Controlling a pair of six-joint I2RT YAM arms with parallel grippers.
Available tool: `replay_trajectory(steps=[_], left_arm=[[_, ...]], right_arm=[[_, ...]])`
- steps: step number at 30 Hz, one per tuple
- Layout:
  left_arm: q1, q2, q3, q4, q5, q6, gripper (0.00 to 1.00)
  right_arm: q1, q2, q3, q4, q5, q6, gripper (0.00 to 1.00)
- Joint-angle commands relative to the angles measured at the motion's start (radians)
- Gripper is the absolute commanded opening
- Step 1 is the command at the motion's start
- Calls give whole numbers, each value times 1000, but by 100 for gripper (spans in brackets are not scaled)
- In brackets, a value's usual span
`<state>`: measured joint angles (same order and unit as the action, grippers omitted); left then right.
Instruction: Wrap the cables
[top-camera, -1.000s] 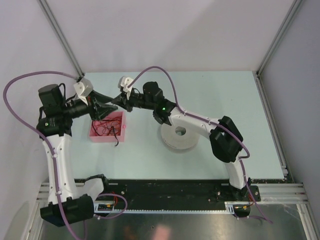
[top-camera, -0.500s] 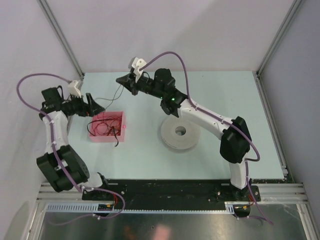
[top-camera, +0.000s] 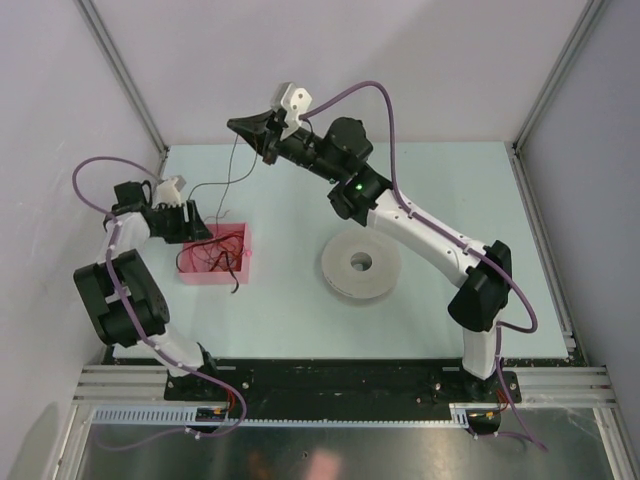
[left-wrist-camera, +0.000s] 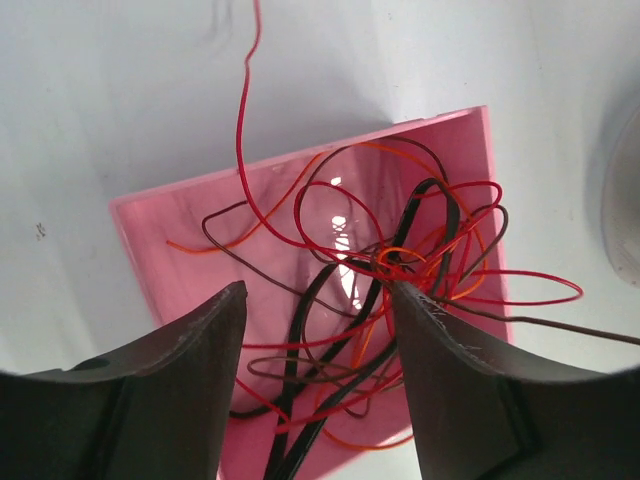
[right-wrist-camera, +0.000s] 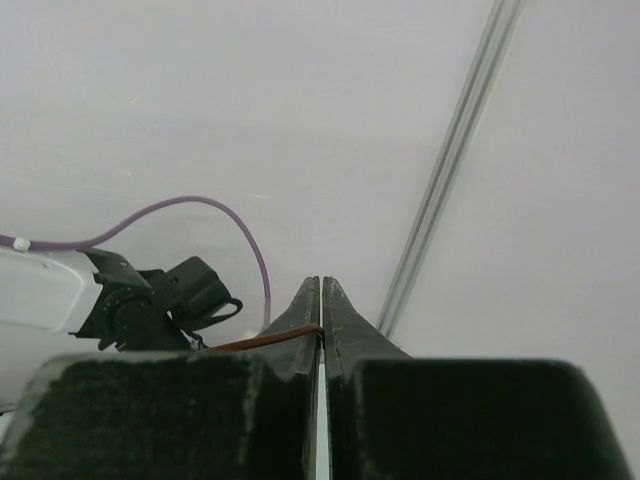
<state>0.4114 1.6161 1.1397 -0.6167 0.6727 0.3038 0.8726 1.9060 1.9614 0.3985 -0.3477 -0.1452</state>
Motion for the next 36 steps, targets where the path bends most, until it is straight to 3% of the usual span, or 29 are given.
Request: replay_trajectory(steps=[1,8,20,26,32,36], left_arm=[[-19,8,0,64,-41,18,63],[9,-60,-2,61,41,138,59],[34,-144,48,-154,40,545,71],[12,-69,62,-173,3,576,70],[-63,33,104,-167,-81,554,57],[-65,74,139,-153,-125,519,34]], right_arm=[[-2,-41,61,34,25,-22,0],[-15,-39,56,33,28,-25,0],[-19,-36,35,26,24,-19,0],[-14,-30,38,33,23,-18,0],[-10,-27,49,34,28,-20,0],[-12,-44,54,43,40,-19,0]])
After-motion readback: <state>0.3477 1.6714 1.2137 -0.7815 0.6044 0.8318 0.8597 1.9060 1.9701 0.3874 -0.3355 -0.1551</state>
